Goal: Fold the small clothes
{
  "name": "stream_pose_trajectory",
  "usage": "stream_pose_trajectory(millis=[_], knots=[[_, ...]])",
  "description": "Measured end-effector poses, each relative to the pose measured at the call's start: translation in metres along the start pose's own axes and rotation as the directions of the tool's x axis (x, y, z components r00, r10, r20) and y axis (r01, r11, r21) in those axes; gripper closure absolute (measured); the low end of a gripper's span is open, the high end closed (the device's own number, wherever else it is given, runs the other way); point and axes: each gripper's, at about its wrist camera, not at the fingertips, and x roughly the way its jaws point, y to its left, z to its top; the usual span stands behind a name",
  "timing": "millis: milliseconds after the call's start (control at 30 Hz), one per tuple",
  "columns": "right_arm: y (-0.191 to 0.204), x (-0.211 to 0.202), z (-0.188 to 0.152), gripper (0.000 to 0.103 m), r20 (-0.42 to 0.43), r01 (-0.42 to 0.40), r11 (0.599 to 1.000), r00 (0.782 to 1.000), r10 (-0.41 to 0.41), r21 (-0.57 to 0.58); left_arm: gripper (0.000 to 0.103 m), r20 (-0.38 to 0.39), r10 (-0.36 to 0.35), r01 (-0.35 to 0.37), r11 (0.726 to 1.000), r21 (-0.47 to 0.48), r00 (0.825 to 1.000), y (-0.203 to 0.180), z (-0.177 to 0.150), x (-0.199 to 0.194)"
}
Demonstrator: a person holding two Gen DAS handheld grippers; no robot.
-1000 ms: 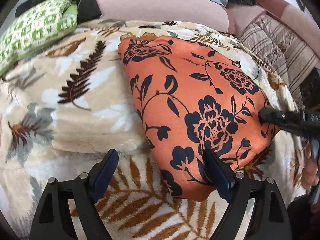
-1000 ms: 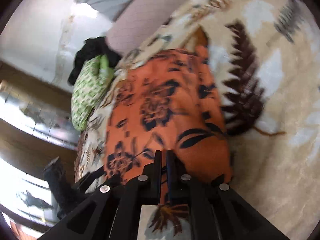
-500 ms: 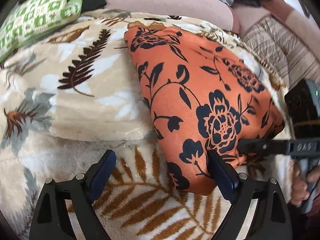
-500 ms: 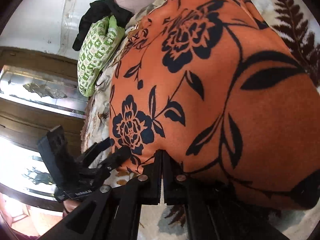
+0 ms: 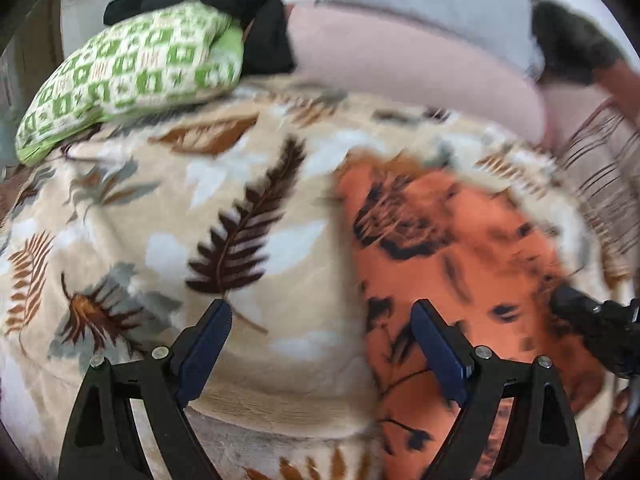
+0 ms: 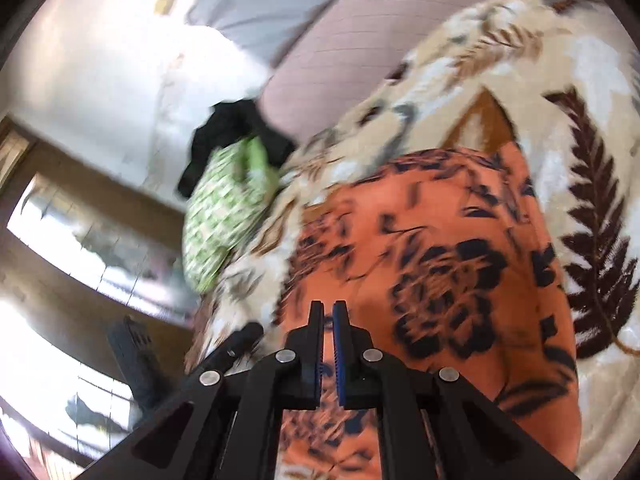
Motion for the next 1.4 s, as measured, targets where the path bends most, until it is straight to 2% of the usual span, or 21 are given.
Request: stream_pose_trajectory(millis=[67, 133, 167, 200, 233, 333, 400, 533, 633, 733, 900, 1033, 1133, 1267, 1333, 1400], knots=[[-0.014, 0.010, 0.000, 0.097, -0.002, 0.052, 0.998, 0.999, -0.052, 0.039, 0.011, -0.014, 0.019, -0.019, 1.000, -0.014, 1.000, 0.003, -0.003, 0.008], [-0.030, 0.019, 0.002, 0.098, 0.000, 0.055, 0.994, 0.998, -0.055, 0.095, 0.011, -0.036, 0.065, -0.066, 0.998, -0.004, 0.997, 0.008, -0.007, 0.016], [-0.035, 0.020, 0.002, 0.098, 0.007, 0.045, 0.993, 0.999, -0.046, 0.106, 0.011, -0.064, 0.118, -0.117, 0.993, 0.021, 0.991, 0.009, -0.010, 0.023], [-0.035, 0.021, 0.002, 0.098, 0.009, 0.045, 0.994, 0.999, -0.046, 0.101, 0.011, -0.122, 0.121, -0.118, 0.992, 0.030, 0.985, 0.011, -0.018, 0.035], [-0.033, 0.020, 0.001, 0.098, 0.008, 0.055, 0.995, 0.998, -0.056, 0.086, 0.012, -0.110, 0.099, -0.101, 0.995, -0.005, 0.989, 0.016, -0.021, 0.035], [-0.023, 0.025, -0.004, 0.098, 0.014, 0.111, 0.994, 0.994, -0.111, -0.001, 0.014, -0.091, 0.065, -0.067, 0.998, -0.015, 0.994, 0.014, -0.015, 0.018], [-0.014, 0.024, -0.006, 0.098, 0.007, 0.130, 0.991, 0.991, -0.130, -0.032, 0.014, -0.084, 0.070, -0.071, 0.997, -0.004, 0.994, 0.014, -0.015, 0.010], [0.005, 0.009, -0.010, 0.098, 0.031, 0.183, 0.978, 0.983, -0.181, -0.100, 0.014, -0.047, 0.032, -0.034, 0.999, -0.037, 0.998, 0.019, -0.019, -0.019], [0.033, -0.008, -0.017, 0.098, 0.074, 0.223, 0.955, 0.974, -0.213, -0.197, 0.013, 0.003, 0.033, -0.033, 0.999, -0.039, 0.999, 0.018, -0.026, -0.052], [0.068, -0.026, -0.036, 0.098, 0.139, 0.293, 0.901, 0.955, -0.262, -0.319, 0.013, 0.054, 0.032, -0.031, 0.999, -0.025, 0.998, 0.011, -0.038, -0.080], [0.100, -0.045, -0.064, 0.098, 0.215, 0.438, 0.813, 0.899, -0.383, -0.384, 0.013, 0.151, 0.085, -0.089, 0.996, 0.017, 0.985, -0.007, -0.057, -0.116], [0.109, -0.062, -0.074, 0.098, 0.288, 0.523, 0.762, 0.851, -0.439, -0.382, 0.013, 0.190, 0.131, -0.141, 0.989, 0.040, 0.973, -0.014, -0.067, -0.126], [0.116, -0.074, -0.079, 0.098, 0.343, 0.587, 0.715, 0.807, -0.481, -0.379, 0.013, 0.224, 0.157, -0.174, 0.983, 0.062, 0.962, -0.017, -0.071, -0.129], [0.121, -0.077, -0.084, 0.098, 0.401, 0.654, 0.644, 0.755, -0.520, -0.397, 0.013, 0.239, 0.135, -0.154, 0.986, 0.062, 0.962, -0.018, -0.070, -0.128], [0.122, -0.076, -0.084, 0.098, 0.419, 0.679, 0.613, 0.733, -0.536, -0.403, 0.013, 0.234, 0.104, -0.119, 0.992, 0.050, 0.967, -0.017, -0.067, -0.125], [0.125, -0.075, -0.084, 0.098, 0.460, 0.712, 0.570, 0.701, -0.545, -0.410, 0.013, 0.230, 0.065, -0.078, 0.996, 0.046, 0.971, -0.017, -0.063, -0.119]])
